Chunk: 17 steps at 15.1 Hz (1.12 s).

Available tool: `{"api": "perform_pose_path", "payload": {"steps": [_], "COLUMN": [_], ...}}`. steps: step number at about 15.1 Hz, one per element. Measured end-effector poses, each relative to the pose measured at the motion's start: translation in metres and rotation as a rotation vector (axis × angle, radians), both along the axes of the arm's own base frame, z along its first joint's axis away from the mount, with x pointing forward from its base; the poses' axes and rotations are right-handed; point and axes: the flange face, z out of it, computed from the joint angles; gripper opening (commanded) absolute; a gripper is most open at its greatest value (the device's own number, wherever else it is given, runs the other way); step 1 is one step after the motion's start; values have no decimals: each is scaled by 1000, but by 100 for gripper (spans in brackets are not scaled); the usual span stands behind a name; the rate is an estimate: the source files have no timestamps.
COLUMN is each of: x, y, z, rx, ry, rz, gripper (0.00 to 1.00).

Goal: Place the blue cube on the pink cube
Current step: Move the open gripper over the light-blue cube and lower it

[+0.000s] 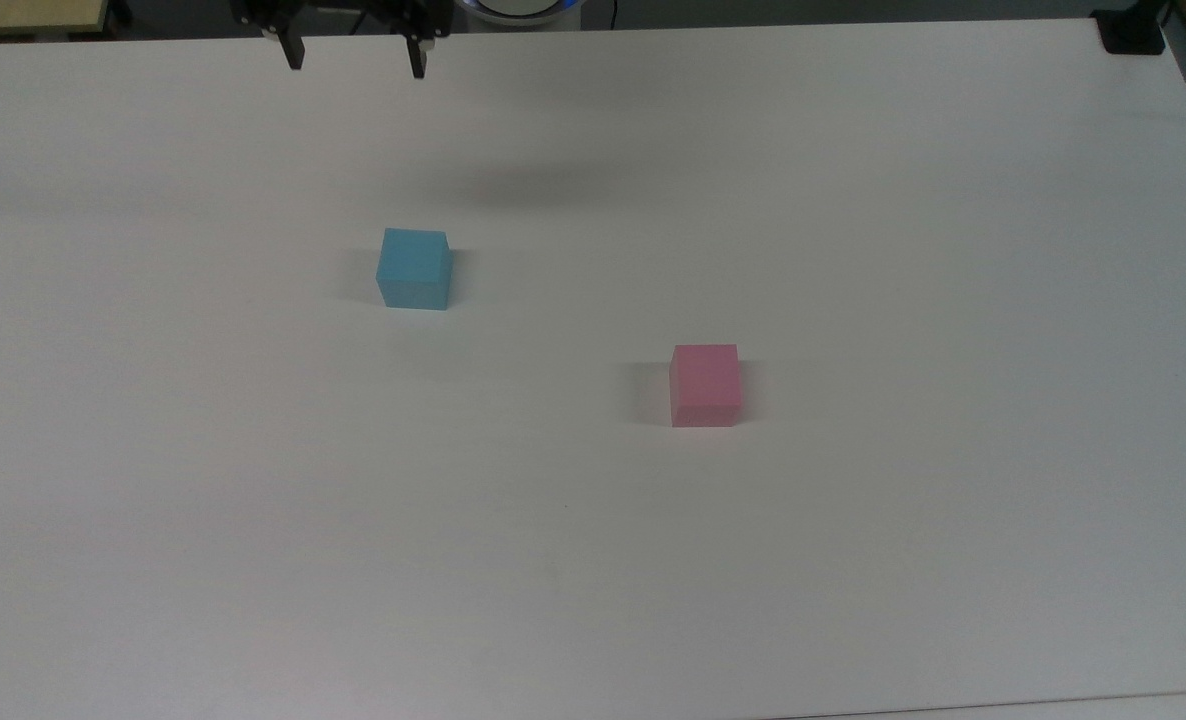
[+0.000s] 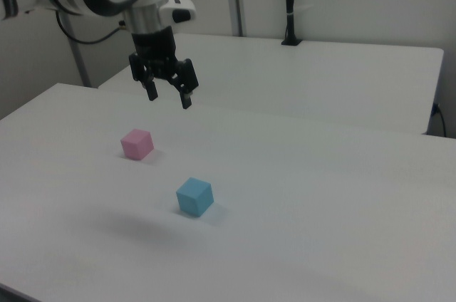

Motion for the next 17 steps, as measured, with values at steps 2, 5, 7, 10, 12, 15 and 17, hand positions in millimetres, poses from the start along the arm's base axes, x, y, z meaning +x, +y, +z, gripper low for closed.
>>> {"api": "perform_pose_path", "payload": {"steps": [2, 5, 7, 10, 12, 15, 17], "x": [6, 7, 6, 2, 0, 2, 6], "y": [3, 10, 11, 12, 12, 12, 12], "z": [-26, -68, -87, -122, -139, -157, -166], "rx": [-3, -3, -3, -4, -3, -3, -4], "ry": [-30, -37, -39, -51, -40, -17, -17], "rz": [8, 22, 24, 26, 26, 26, 26], "gripper": [100, 100, 100, 100, 100, 100, 100]}}
